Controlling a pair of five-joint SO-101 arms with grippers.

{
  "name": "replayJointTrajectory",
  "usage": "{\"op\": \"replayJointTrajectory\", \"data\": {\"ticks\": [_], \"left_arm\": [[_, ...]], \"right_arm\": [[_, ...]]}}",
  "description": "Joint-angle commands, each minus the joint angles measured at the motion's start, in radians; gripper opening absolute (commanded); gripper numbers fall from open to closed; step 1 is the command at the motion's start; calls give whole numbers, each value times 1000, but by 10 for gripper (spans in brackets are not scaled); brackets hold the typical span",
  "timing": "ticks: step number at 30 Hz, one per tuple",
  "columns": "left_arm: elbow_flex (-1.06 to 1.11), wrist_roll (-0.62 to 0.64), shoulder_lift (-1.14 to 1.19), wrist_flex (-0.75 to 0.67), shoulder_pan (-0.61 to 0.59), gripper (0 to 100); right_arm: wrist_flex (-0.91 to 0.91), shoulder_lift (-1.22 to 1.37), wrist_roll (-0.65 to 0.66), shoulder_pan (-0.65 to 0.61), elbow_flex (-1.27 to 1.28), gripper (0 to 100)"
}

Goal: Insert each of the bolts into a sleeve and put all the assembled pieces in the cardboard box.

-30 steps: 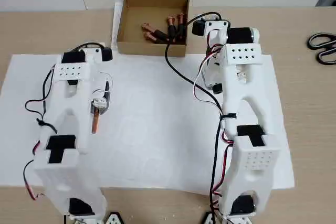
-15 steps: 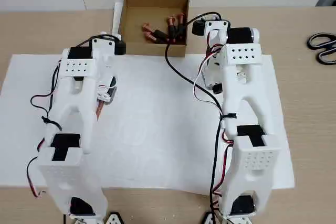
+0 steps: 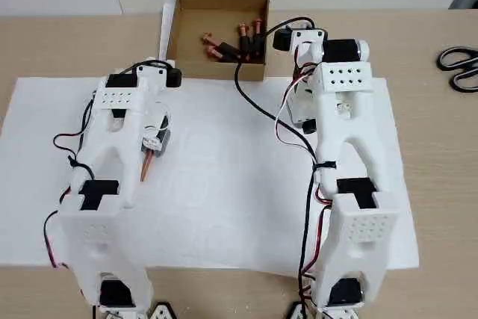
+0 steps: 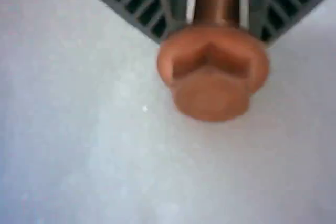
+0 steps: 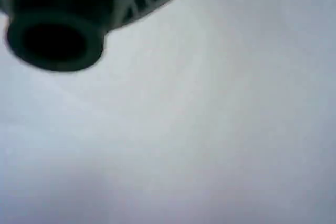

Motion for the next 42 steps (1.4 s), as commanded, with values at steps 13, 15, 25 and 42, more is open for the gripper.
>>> {"op": "replayJointTrajectory", "data": {"ticks": [13,15,25,42], "left_arm": [[-88,29,0,-32,9,59],[-88,29,0,-32,9,58],[-91,29,-5,-28,11,6],[-237,170,-526,279,20,6]], "right_arm": [[21,-71,-8,5,-25,4],[19,-71,-8,5,-25,4],[19,-74,-3,5,-25,4],[21,-433,-2,10,-21,4]]}}
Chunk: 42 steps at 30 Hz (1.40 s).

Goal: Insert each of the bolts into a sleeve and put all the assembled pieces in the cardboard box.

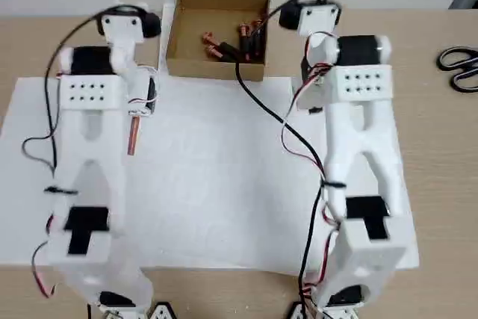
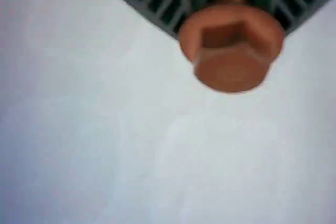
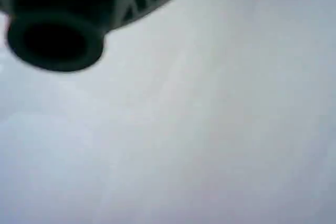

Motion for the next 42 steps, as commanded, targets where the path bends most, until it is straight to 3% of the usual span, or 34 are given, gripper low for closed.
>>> {"op": "replayJointTrajectory", "data": {"ticks": [1,11,15,19,22,28,37,42], "left_arm": [[16,14,-201,20,31,6],[229,28,-672,-55,216,6],[361,193,-793,-127,222,6],[499,377,-868,-236,216,6],[590,443,-910,-338,221,6],[759,477,-965,-522,221,6],[852,479,-1005,-612,216,6],[858,480,-1019,-612,215,6]], "right_arm": [[18,-203,-2,12,-5,4],[7,-653,-2,10,443,4],[-56,-740,-2,10,614,4],[-266,-769,-6,5,829,5],[-424,-777,-6,2,962,5],[-588,-777,-17,-73,1045,4],[-776,-777,-284,-249,1165,4],[-805,-779,-209,-306,1191,4]]}}
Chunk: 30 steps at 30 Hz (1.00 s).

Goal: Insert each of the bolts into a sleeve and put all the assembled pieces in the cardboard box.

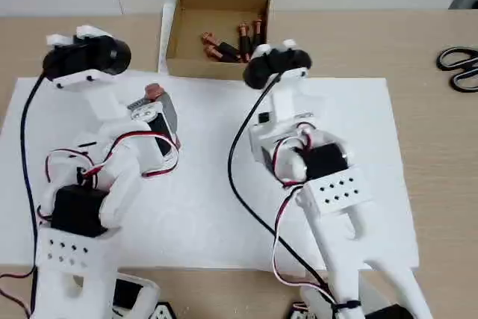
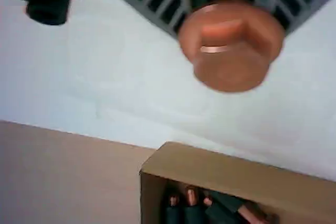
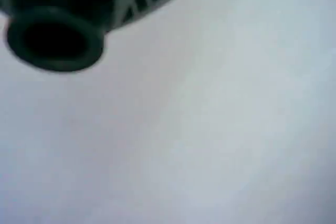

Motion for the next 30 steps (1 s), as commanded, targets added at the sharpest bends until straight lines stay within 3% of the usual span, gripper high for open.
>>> {"op": "replayJointTrajectory", "data": {"ticks": [1,10,22,30], "left_arm": [[-2,17,-29,-21,0,6],[-2,61,-58,-21,0,6],[18,63,-58,-35,18,6],[19,132,-51,-176,83,6]], "right_arm": [[-13,-39,51,-39,-2,4],[-31,-343,54,-59,155,4],[-463,-750,57,-62,697,5],[-501,-845,57,-171,792,5]]}}
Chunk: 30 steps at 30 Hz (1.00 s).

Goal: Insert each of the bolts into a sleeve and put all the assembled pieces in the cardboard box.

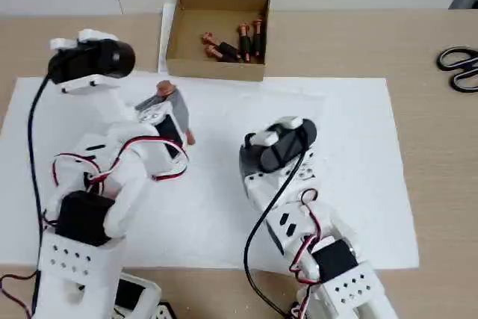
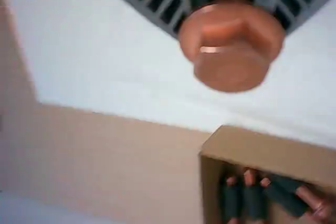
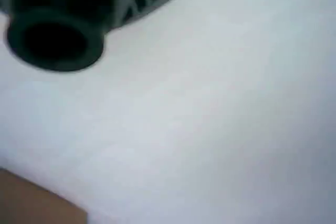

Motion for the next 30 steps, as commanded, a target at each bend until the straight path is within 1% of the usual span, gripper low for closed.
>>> {"op": "replayJointTrajectory", "data": {"ticks": [1,4,8,10,19,25,30], "left_arm": [[-2,35,-15,-87,17,6],[47,38,-15,-135,43,6],[137,37,-21,-192,118,6],[160,37,-20,-219,137,6],[271,37,-18,-336,143,6],[302,37,-18,-345,144,6],[300,37,-18,-344,193,6]], "right_arm": [[-19,-42,9,-48,9,5],[-25,-47,9,-74,31,5],[-25,-48,9,-91,37,5],[-25,-48,9,-93,37,5],[-25,-48,9,-93,37,5],[-27,-48,8,-93,35,5],[-27,-48,8,-93,34,5]]}}
